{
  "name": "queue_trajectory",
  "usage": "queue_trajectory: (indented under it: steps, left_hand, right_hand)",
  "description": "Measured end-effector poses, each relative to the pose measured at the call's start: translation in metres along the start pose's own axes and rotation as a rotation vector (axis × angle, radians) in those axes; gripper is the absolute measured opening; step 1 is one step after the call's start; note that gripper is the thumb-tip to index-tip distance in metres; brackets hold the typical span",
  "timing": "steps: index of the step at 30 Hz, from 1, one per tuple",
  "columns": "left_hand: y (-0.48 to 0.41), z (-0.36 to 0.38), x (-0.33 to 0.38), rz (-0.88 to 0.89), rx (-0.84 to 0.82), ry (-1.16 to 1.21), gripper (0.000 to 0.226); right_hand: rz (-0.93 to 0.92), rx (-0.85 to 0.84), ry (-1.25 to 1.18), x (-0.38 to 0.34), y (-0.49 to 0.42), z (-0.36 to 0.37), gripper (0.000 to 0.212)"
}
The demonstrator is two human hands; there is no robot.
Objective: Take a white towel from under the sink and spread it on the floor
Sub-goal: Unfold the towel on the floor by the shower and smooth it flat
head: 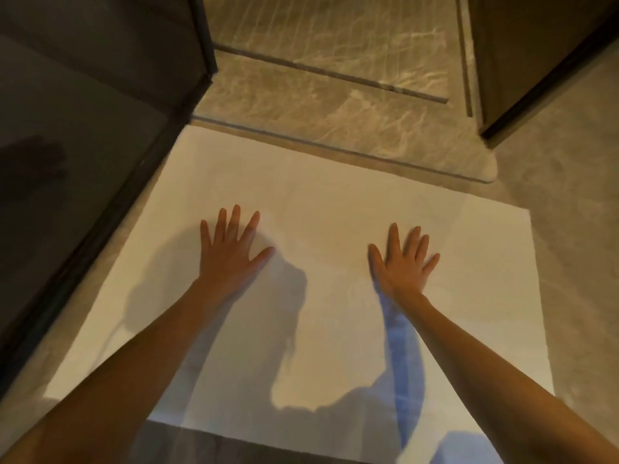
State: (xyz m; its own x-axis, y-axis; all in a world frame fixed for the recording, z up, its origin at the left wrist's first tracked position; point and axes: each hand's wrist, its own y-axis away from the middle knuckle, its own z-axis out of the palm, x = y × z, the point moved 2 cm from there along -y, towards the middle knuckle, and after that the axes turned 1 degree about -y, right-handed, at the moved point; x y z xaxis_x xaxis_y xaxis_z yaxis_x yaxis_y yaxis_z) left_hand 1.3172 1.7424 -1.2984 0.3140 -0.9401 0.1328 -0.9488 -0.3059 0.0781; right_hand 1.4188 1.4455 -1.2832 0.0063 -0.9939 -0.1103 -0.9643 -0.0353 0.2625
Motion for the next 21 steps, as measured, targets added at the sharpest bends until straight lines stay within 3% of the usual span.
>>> queue_trajectory:
  steps: [21]
  left_hand:
    - [0.002, 0.002, 0.006, -0.059, -0.07, -0.036, 0.074]
  right_hand:
    - [-0.037, -0.04, 0.028, 0.012, -0.013, -0.002, 0.07]
